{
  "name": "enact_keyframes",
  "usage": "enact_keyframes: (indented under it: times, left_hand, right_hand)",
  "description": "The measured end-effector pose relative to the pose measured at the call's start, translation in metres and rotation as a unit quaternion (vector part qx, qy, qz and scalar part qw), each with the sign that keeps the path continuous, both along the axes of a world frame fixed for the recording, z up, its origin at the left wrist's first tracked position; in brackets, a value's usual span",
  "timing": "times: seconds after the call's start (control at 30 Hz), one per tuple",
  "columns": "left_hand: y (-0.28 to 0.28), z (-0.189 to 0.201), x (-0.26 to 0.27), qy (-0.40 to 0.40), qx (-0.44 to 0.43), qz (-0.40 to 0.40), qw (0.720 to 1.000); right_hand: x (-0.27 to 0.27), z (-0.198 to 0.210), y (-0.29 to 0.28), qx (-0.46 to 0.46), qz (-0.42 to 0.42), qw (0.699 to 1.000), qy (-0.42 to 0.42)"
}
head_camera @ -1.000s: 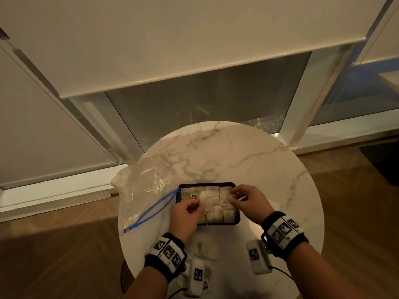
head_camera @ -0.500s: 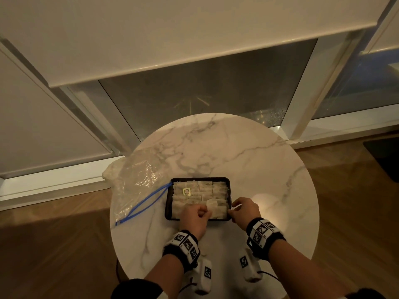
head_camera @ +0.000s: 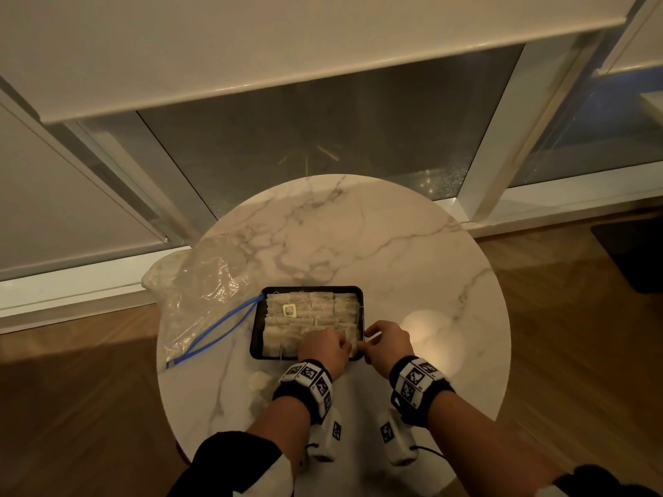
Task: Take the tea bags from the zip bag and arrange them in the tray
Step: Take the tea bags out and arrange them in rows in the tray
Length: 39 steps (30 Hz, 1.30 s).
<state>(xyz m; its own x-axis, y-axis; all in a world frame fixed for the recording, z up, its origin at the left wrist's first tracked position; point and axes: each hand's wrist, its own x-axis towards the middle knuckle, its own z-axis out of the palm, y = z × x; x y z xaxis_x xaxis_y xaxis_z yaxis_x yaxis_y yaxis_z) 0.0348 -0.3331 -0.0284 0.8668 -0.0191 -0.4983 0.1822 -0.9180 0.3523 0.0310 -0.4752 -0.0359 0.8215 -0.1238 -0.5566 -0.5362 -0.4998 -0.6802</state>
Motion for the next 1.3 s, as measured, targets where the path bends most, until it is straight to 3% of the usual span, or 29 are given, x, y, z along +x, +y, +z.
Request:
enact_keyframes:
  times: [0.17, 0.33, 0.43, 0.67, 0.97, 1.3]
  left_hand:
    - [0.009, 0.008, -0.002, -0.048, -0.033, 0.082, 0.995]
    - [0.051, 0.030, -0.020, -0.157, -0.164, 0.199, 0.953]
    - [0.082, 0.038, -0.034, -0.156, -0.212, 0.227, 0.938]
    - [0.149, 0.016, -0.062, -0.128, -0.194, 0.282, 0.931]
    - [0.187, -0.010, -0.085, 0.011, -0.160, 0.214, 0.964]
    - [0.199, -0.006, -0.081, 0.013, -0.158, 0.138, 0.978]
  right_hand:
    - [-0.004, -0.001, -0.010, -0.001, 0.020, 1.000, -0.002]
    - [-0.012, 0.002, -0.029, -0.010, 0.061, 0.998, 0.023]
    - [-0.024, 0.000, -0.037, -0.005, 0.066, 0.997, 0.048]
    - [-0.052, -0.010, -0.016, -0.023, 0.113, 0.990, 0.079]
    - [-0.076, -0.014, 0.061, -0.084, 0.197, 0.974, 0.078]
    - [-0.088, -0.017, 0.109, -0.172, 0.172, 0.969, 0.043]
